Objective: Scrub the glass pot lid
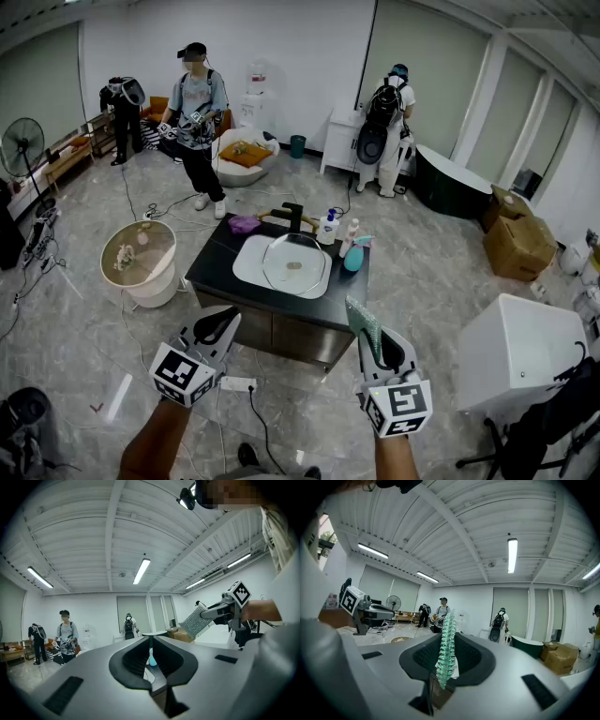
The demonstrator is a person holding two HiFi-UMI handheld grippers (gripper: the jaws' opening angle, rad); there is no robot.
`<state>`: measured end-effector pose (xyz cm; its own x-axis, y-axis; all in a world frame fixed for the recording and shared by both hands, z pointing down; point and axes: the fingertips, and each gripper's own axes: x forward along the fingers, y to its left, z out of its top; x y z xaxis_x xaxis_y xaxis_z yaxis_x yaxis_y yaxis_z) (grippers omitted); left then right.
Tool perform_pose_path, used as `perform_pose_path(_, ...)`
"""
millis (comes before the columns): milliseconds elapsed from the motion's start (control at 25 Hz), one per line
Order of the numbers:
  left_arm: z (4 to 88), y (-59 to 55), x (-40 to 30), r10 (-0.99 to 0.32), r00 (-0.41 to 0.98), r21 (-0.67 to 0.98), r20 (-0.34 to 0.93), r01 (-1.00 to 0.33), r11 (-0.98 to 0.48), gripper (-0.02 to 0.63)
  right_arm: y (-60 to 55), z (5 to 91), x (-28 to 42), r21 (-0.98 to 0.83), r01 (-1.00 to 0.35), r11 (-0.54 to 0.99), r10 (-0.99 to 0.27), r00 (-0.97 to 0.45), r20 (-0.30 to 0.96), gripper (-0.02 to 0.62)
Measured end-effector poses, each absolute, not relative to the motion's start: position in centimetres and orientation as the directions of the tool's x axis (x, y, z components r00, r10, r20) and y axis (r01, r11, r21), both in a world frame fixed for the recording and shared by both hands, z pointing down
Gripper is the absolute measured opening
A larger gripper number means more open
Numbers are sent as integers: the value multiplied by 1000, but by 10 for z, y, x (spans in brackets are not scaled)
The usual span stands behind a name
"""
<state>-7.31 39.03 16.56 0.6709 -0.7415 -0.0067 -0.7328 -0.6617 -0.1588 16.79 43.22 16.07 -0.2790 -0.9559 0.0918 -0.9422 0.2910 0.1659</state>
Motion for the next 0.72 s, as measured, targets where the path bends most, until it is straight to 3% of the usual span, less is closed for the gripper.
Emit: perform_pose_path(720, 175, 356, -122, -709, 705, -120, -16, -705, -699, 34, 405, 167, 108, 163, -951, 262, -963, -245, 115, 86)
